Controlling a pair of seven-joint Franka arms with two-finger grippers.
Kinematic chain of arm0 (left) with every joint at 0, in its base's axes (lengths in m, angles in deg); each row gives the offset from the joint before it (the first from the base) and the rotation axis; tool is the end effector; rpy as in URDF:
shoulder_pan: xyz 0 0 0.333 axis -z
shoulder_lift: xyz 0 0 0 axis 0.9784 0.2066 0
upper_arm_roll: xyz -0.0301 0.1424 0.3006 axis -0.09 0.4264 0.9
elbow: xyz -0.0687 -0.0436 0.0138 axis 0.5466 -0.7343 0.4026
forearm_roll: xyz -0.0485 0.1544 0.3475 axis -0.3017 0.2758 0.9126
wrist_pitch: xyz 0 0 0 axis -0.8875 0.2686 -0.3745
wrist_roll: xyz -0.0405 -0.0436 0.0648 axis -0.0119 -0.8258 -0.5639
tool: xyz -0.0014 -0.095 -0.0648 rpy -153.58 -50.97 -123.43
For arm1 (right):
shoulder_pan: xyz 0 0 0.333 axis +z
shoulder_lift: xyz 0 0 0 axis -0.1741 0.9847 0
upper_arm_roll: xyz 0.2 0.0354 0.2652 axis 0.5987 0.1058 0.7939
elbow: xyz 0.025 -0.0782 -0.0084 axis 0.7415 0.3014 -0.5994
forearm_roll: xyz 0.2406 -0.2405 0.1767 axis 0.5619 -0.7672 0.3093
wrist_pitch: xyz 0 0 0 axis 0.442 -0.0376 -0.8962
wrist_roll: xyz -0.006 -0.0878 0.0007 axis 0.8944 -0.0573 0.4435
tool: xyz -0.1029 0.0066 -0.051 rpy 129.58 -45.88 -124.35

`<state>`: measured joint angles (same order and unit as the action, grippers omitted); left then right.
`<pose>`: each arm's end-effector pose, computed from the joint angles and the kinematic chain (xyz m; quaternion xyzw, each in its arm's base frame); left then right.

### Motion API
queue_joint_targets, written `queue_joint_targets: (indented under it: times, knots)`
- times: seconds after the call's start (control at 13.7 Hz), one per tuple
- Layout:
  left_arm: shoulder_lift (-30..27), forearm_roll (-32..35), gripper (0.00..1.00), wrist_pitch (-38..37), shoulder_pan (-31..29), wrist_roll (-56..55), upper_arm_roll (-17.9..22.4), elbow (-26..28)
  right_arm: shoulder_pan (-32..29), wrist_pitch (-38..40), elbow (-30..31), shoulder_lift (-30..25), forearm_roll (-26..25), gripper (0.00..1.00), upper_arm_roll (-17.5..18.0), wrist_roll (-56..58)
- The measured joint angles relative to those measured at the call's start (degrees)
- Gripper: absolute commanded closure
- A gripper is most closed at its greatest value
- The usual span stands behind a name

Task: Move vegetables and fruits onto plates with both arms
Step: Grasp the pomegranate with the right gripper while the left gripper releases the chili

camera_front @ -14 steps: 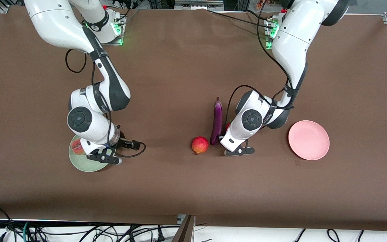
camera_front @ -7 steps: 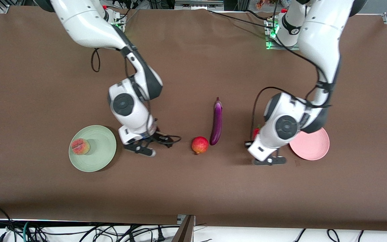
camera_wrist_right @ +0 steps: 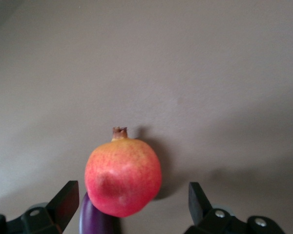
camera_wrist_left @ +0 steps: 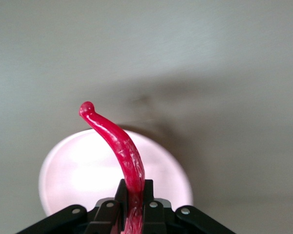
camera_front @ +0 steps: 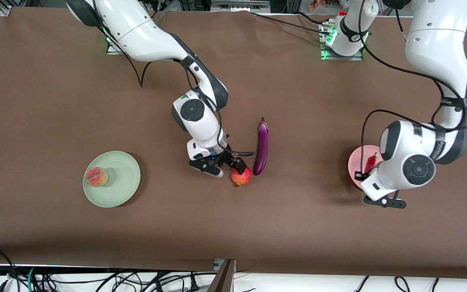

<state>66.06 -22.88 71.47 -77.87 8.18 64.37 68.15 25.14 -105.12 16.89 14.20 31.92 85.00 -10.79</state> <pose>0.7052 -0.0209 0.2712 -0.9916 0.0774 0.0803 0.0657 0.6139 0.4881 0.2382 -0.9521 0.2251 -0.1027 0.1798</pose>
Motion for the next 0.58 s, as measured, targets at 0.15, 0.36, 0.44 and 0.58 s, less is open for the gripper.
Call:
queue_joint_targets:
  times: [0.15, 0.36, 0.44, 0.58]
  knots:
    - [1.2, 0.4, 0.54, 0.0, -2.0, 2.7, 0.0, 0.3, 0.5, -2.0, -1.5, 2.0, 0.0, 0.01, -0.1, -1.3]
    - [2.6, 0.4, 0.0, 0.0, -2.2, 2.9, -0.3, 0.7, 1.6, -4.6, -2.0, 3.7, 0.0, 0.01, -0.8, -2.2]
    - [2.7, 0.4, 0.0, 0.0, -2.2, 2.9, -0.5, 0.7, 2.2, -5.6, -2.0, 4.2, 0.0, 0.01, -1.5, -2.4]
    - [2.6, 0.4, 0.0, 0.1, -2.2, 2.9, -0.7, 0.6, 3.4, -7.1, -2.1, 5.4, 0.0, 0.16, -2.8, -2.9]
